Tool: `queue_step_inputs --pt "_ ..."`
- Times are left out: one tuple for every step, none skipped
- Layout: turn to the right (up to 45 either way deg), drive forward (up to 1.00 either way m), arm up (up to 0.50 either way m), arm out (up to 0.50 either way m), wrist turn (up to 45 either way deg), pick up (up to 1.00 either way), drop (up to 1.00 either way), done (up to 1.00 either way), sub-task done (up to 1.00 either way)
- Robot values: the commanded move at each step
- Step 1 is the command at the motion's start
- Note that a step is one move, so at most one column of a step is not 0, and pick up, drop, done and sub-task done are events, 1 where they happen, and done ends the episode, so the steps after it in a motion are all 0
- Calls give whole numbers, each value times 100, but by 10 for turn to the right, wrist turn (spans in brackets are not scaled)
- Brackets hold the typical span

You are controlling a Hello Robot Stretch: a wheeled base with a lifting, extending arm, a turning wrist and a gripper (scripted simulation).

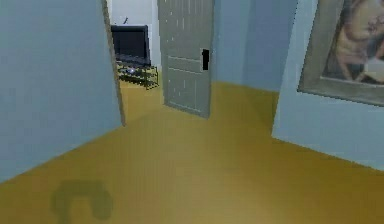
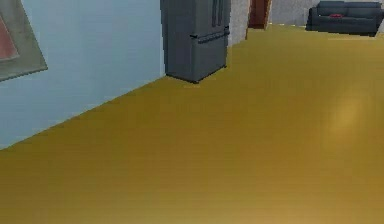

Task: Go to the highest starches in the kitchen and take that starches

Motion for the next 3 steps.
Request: queue_step_inputs --pt "-60 0 0 0 0 0 0 0 0" --pt "0 45 0 0 0 0 0 0 0" --pt "-450 0 0 0 0 0 0 0 0"
